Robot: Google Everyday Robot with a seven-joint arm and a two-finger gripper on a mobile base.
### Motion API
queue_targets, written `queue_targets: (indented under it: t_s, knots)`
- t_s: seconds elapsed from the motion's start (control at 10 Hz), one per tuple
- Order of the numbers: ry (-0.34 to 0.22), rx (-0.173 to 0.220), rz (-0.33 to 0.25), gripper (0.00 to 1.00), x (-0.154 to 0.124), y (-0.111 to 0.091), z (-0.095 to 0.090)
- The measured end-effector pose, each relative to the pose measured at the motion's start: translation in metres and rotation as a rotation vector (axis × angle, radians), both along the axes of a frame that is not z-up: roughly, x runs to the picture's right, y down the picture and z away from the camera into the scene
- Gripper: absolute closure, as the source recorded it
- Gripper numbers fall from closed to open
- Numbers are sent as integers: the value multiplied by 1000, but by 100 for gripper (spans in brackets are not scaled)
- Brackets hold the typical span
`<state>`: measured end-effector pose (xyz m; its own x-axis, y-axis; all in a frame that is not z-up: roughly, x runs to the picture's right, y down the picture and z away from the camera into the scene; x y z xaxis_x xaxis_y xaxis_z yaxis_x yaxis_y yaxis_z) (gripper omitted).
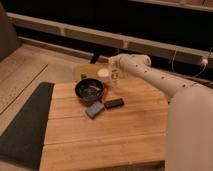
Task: Stand the bottle upright
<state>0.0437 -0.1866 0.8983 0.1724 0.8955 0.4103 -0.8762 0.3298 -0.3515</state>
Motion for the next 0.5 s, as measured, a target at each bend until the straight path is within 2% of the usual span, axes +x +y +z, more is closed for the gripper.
queue_targets:
  t_s: [0.3,0.5]
  knots:
    - [5,-9,-6,100,1,3,-1]
    - [11,-53,-14,100,-2,18,0]
